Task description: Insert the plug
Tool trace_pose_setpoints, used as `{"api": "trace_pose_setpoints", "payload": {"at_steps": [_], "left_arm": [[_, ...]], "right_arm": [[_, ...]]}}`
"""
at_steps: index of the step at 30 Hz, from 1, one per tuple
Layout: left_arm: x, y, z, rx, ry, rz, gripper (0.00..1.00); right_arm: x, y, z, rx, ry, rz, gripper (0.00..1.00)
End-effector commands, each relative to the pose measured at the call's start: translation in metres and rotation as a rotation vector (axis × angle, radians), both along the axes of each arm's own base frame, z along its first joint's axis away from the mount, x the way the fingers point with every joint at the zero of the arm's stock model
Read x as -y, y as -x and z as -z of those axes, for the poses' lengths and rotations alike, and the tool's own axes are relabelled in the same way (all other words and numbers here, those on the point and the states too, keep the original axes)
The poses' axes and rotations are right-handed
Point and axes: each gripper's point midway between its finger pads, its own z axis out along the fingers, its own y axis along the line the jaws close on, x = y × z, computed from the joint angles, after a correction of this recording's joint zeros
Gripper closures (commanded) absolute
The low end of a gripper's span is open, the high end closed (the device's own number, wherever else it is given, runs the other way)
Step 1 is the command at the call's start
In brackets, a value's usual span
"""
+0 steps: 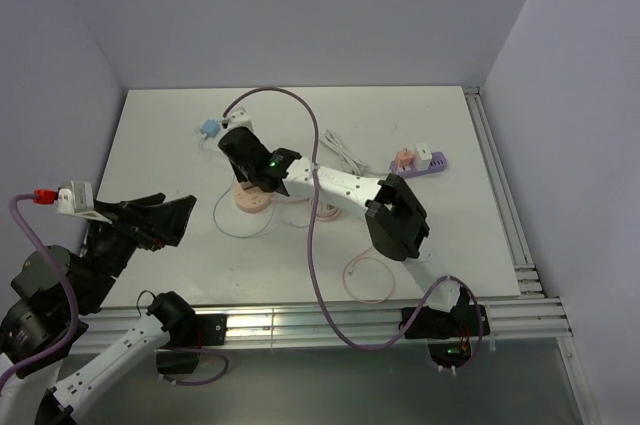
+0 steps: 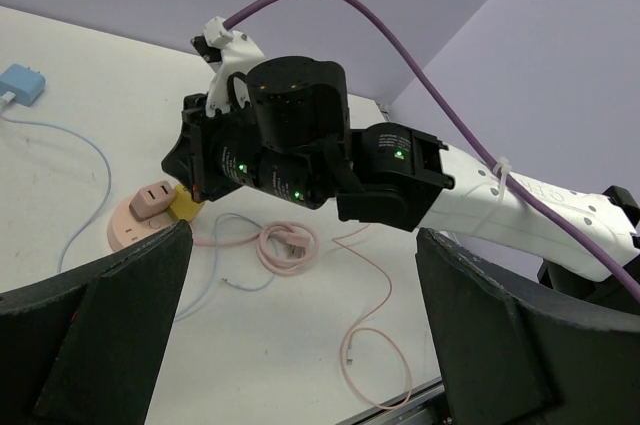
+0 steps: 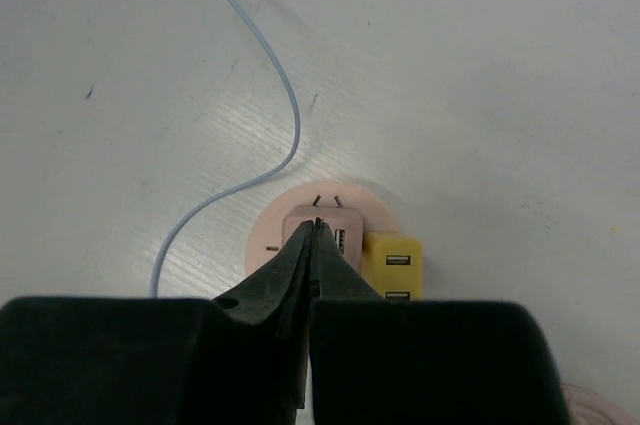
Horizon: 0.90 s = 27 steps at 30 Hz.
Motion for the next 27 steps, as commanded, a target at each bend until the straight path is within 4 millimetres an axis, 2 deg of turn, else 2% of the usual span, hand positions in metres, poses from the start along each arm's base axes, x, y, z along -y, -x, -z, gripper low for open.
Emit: {"api": "trace_pose_setpoints", "payload": {"at_steps": [1,4,8,11,16,19,20,22,23,27], "left_arm": [[0.003,0.001,-0.004,0.008,0.018,0.012,0.0],[0.005,0.0,-0.005,0.007,0.017,0.017,0.0],[0.004,0.0,-0.004,0.005,0.015,0.017,0.01],[0.005,0.0,-0.004,0.005,0.017,0.017,0.0],[0.008,-0.002,-0.004,0.003,0.016,0.026,0.01],[0.008,-0.002,-0.005,0.003,0.02,0.028,0.01],[0.009,-0.002,-0.004,0.0,0.018,0.03,0.0],[0.008,-0.002,-0.004,0.0,0.018,0.025,0.0],[0.007,-0.002,-0.004,0.0,0.018,0.024,0.01],[0.007,-0.002,-0.005,0.004,0.02,0.023,0.0]], "right_arm": [[-0.002,-0.001,-0.026,0.032,-0.065,0.009,1.0],[-0.003,0.005,0.009,-0.029,-0.034,0.001,1.0],[-0.005,0.011,0.036,-0.07,-0.014,0.007,1.0],[-0.004,0.009,0.041,-0.069,-0.004,0.013,1.0],[-0.01,0.003,0.026,-0.03,-0.027,-0.003,1.0],[-0.011,-0.002,0.004,0.012,-0.054,-0.004,1.0],[-0.011,-0.003,-0.014,0.045,-0.082,-0.007,1.0],[-0.008,0.0,-0.027,0.068,-0.096,-0.003,1.0],[-0.006,0.001,-0.046,0.094,-0.121,-0.005,1.0],[0.002,0.003,-0.064,0.119,-0.122,0.007,1.0]]}}
